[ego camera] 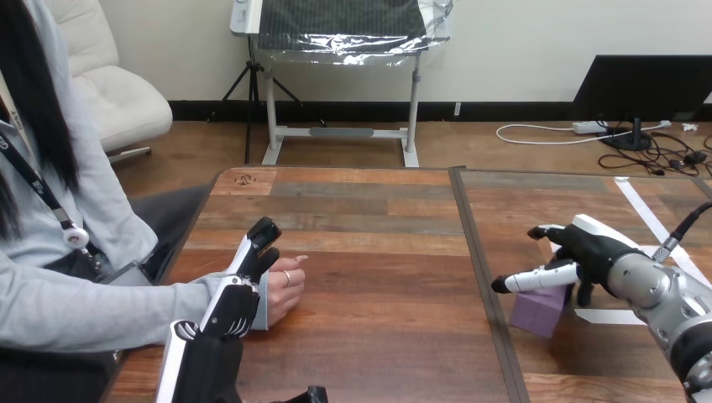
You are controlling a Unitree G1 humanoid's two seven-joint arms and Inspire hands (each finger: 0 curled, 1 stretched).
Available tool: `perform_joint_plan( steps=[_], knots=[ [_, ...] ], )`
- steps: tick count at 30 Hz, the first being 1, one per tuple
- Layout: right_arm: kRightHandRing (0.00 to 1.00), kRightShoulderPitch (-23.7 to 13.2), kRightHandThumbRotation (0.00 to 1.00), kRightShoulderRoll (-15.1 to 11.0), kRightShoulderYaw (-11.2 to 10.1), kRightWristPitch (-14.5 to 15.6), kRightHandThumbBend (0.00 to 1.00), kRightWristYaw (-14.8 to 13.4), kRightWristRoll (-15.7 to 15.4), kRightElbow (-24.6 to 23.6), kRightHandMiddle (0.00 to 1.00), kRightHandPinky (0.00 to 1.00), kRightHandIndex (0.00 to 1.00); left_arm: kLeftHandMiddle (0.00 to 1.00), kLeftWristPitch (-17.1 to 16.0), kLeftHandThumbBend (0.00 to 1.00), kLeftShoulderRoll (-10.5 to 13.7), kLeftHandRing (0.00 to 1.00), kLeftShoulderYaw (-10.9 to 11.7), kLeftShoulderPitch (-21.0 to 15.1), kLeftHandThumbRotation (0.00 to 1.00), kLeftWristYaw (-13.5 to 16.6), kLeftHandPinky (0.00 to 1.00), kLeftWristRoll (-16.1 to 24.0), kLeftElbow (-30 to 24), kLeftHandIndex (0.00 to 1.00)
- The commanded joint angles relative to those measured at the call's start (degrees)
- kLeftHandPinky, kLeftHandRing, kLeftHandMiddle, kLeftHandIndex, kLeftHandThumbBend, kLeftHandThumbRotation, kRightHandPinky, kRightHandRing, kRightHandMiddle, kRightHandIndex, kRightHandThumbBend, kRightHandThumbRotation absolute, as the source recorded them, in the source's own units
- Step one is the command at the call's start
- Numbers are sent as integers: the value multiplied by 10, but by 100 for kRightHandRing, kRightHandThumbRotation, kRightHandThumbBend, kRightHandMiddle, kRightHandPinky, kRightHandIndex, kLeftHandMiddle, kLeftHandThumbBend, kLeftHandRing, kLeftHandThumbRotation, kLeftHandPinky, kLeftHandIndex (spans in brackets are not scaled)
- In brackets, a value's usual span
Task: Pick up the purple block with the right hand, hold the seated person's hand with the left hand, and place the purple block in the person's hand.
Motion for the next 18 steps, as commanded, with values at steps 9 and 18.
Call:
perform_joint_plan(
  steps=[9, 18],
  knots=[
    [69, -7, 47, -10, 1, 2, 95, 0, -3, -31, 72, 54, 94, 96, -4, 100, 3, 97, -13, -28, 55, -2, 94, -20, -13, 91],
    [63, -1, 46, -11, 3, 4, 94, 2, -7, -37, 67, 46, 94, 96, -3, 100, 2, 96, -14, -27, 55, -3, 94, -24, -15, 91]
  ],
)
